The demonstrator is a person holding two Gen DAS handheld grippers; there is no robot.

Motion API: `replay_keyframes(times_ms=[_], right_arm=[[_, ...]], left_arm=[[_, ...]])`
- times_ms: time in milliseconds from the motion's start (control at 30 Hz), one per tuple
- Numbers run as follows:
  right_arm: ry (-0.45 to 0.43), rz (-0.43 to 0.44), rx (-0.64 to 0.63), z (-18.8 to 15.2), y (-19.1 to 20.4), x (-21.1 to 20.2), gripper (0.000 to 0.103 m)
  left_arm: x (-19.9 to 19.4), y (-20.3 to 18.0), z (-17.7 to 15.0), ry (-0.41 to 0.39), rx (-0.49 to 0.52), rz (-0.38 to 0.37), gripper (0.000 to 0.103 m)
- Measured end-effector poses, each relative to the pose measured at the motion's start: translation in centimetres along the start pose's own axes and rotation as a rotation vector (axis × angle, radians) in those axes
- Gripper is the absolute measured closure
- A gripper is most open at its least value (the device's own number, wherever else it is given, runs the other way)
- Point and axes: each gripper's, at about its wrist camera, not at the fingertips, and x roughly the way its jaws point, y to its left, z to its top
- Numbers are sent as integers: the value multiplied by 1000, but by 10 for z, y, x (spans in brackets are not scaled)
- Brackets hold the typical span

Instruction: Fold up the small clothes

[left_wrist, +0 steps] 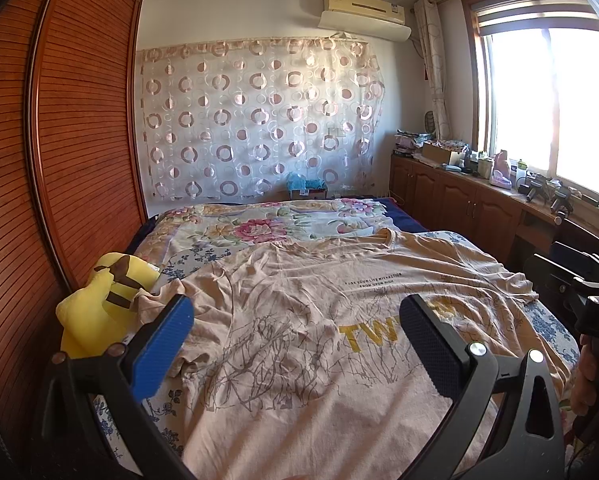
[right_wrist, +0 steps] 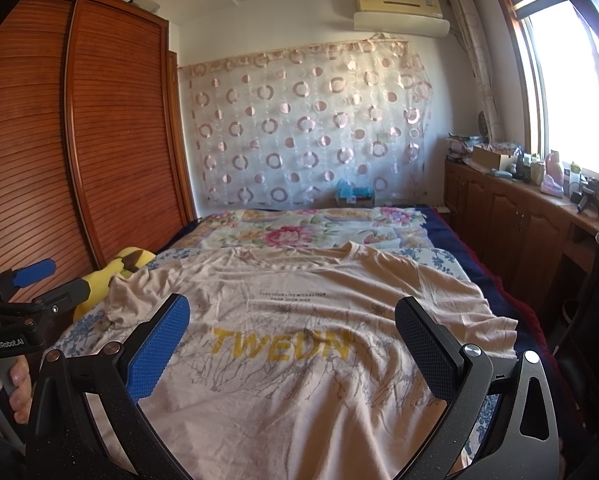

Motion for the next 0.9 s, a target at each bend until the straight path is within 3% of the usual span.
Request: replay_keyframes(times_ms=[633,900], right_arm=[[-1,2,1,3,2,-3,0],[15,12,-5,6,9,5,0]], left_arm=[[-1,-1,1,-1,3,3,0],[9,12,-2,34,-5,17,0]])
